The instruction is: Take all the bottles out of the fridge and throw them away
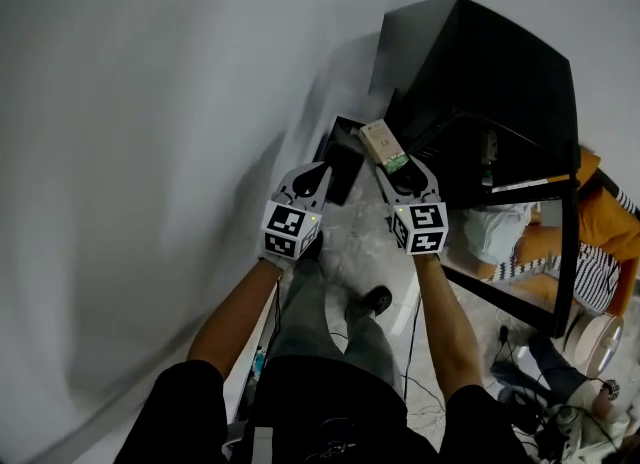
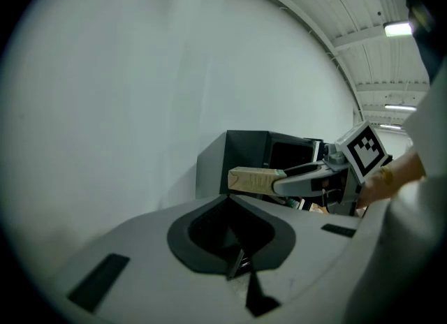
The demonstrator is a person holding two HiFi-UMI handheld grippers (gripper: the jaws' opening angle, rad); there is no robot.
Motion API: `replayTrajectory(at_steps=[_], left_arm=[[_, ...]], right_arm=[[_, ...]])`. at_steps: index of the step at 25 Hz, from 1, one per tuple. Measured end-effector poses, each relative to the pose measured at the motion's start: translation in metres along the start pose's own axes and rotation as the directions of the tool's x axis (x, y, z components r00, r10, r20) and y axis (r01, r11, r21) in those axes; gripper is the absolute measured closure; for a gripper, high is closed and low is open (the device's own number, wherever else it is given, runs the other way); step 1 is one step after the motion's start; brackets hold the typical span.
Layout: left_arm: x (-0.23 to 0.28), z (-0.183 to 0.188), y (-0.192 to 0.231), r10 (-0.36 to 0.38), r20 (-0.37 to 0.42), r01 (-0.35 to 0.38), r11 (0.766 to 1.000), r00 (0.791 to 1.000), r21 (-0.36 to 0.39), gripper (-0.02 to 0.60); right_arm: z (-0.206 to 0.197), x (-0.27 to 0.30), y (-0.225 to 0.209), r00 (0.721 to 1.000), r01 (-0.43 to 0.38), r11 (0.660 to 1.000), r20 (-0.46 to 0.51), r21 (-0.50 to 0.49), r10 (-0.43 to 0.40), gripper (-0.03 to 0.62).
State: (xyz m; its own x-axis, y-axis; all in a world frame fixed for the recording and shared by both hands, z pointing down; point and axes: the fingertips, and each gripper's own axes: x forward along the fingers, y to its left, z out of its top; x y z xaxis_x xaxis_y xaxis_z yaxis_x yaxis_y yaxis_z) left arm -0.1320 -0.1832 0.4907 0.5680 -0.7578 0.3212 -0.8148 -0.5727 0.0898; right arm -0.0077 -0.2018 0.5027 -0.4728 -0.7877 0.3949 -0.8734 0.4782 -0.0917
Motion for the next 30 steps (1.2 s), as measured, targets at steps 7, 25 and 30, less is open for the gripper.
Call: replayTrajectory(at_steps=[7,25,30], left_arm=[[0.031,-0.087,0.016,-0.007,-0.065,0.004,0.999,0.998,-0.053,0.575],[0.069,-0.228,0.032,-0.031,-0.107,0.022,0.996,0.994,-0.084,0.575],[0.078,-0.260,0.041,-0.009,-0.094,0.001,0.997,0.996,-0.081,0.575]], right_arm=[[-0.096,0.036,0.000,0.997,-0.003,0.999,-0.083,0.033,0.005,0.326],[-0.273,0.099,0.005,0.986,0.032,0.996,-0.168,0.088,-0.016,0.326],[-0.318,0.140,0.015,0.984,-0.003,0.996,-0.175,0.090,0.019,0.326]])
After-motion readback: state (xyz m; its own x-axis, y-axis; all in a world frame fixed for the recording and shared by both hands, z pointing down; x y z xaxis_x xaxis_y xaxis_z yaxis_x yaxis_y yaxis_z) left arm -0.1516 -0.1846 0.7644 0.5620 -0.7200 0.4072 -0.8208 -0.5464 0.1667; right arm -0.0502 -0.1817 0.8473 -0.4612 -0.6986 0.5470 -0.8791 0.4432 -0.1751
